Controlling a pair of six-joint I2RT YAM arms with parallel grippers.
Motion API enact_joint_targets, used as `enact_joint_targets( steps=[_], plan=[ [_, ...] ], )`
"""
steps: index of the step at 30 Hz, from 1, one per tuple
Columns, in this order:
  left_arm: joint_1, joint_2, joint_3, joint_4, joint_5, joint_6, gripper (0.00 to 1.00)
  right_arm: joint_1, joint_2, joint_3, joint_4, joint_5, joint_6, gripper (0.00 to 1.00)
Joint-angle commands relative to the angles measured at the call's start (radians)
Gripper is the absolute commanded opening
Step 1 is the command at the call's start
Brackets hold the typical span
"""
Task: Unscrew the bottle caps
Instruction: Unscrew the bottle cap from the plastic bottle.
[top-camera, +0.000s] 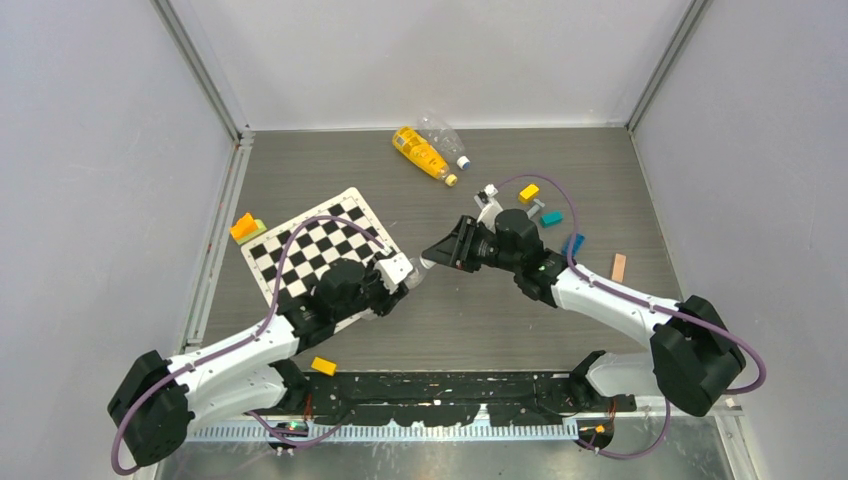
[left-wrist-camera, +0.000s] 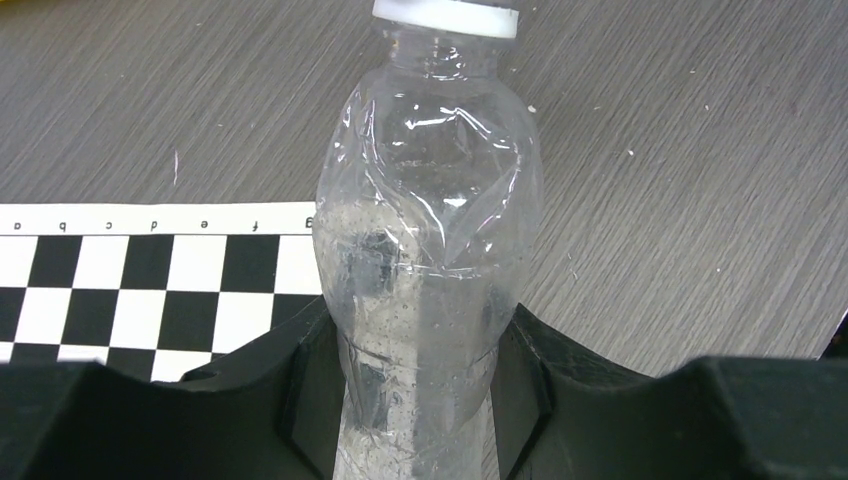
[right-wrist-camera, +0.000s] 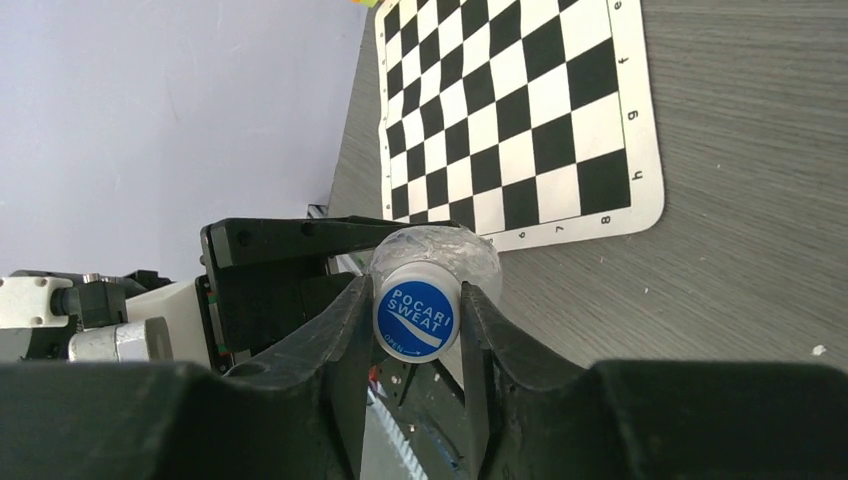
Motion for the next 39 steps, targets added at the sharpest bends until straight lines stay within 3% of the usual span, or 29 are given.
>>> enact_joint_targets(
  steps=[1,3,8,15,17,19,21,22,24,26,32,36,39],
  plan=[
    [0.0,-0.022,0.038,0.041,-0.019,-0.071,0.0,0.004,-0.035,0.002,0.033,-0.032,-0.101,0.15],
    [0.023,-0.017,0.051,0.032,0.078,-0.116,0.0,0.004,-0.064,-0.036,0.067,-0.066,-0.153,0.08],
    [0.153,0.067,0.125,-0.014,0.489,-0.226,0.0,0.004,-0.165,-0.132,0.079,-0.121,-0.316,0.01],
    [0.213,0.117,0.158,0.045,0.889,-0.282,0.01,0.004,-0.275,-0.26,0.117,-0.209,-0.487,0.01],
    [0.214,0.123,0.165,0.06,0.94,-0.296,0.01,0.004,-0.3,-0.267,0.101,-0.231,-0.518,0.01],
    [0.213,0.127,0.163,0.081,0.962,-0.31,0.02,0.003,-0.318,-0.268,0.091,-0.221,-0.539,0.08],
    [0.214,0.129,0.16,0.079,0.946,-0.312,0.02,0.004,-0.333,-0.264,0.074,-0.147,-0.53,0.35],
    [0.214,0.125,0.16,0.068,0.914,-0.308,0.02,0.003,-0.343,-0.255,0.063,-0.102,-0.514,0.55],
    [0.213,0.116,0.159,0.021,0.798,-0.275,0.01,0.004,-0.361,-0.224,0.004,0.032,-0.463,0.72],
    [0.213,0.106,0.16,-0.033,0.667,-0.242,0.0,0.004,-0.382,-0.194,-0.049,0.126,-0.424,0.81],
    [0.196,0.087,0.145,-0.069,0.386,-0.208,0.0,0.004,-0.422,-0.149,-0.082,0.168,-0.29,0.86],
    [0.118,0.05,0.118,-0.042,0.208,-0.185,0.0,0.004,-0.409,-0.123,-0.081,0.195,-0.209,0.86],
    [0.045,0.025,0.105,-0.023,0.076,-0.132,0.0,0.004,-0.373,-0.101,-0.094,0.256,-0.146,0.81]
  ],
)
